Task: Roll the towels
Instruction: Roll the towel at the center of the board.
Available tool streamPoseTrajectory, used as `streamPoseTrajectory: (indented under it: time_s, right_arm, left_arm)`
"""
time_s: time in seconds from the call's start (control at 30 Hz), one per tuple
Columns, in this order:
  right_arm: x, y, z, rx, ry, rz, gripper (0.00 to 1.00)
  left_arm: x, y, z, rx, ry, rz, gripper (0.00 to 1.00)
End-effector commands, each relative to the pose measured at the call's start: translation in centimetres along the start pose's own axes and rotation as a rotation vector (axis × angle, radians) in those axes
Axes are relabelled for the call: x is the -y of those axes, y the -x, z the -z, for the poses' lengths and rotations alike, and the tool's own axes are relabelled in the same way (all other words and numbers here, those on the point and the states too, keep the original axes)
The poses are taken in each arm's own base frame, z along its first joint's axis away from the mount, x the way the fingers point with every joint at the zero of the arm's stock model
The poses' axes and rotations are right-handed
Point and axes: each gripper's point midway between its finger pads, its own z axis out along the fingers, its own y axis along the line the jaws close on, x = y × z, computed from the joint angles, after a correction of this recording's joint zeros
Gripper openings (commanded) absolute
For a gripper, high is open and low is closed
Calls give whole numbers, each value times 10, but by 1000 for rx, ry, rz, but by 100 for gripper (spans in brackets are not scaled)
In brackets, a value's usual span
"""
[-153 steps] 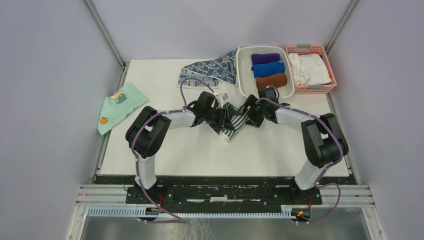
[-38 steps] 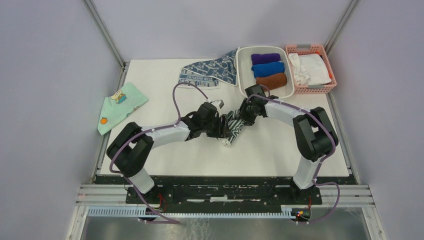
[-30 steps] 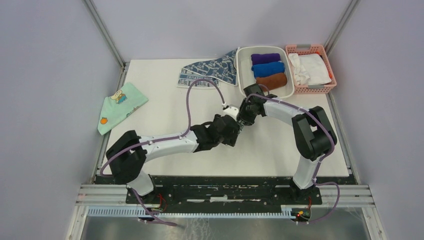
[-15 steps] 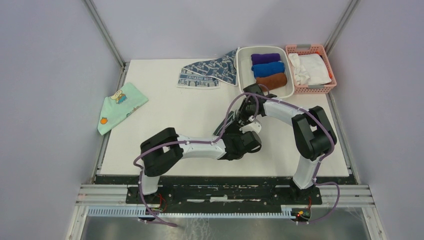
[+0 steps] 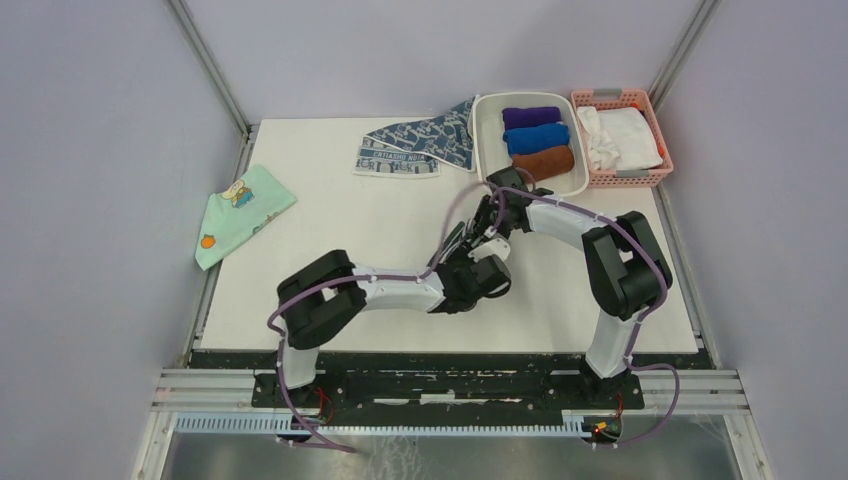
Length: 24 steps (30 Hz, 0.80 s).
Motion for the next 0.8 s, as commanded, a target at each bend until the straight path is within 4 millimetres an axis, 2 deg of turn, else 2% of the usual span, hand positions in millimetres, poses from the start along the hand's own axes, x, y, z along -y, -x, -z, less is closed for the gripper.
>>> streamPoseTrajectory:
  time_s: [0.0,0.17,0.37,0.77]
  right_arm:
    - [-10,4,13,24,46,62,58]
    - [-22,13,31,62,107,62,71]
    - [-23,11,32,48,189,-20,83]
    - [-20,-4,21,13,276,-87,87]
  left_arm:
    - [10,-18,5,-106,-267,259,55]
    - [8,-16,8,-148,-479,452,46]
    - [4,-15,9,-192,-640,608,45]
    - [6,-27,-3,-308,-823,883,48]
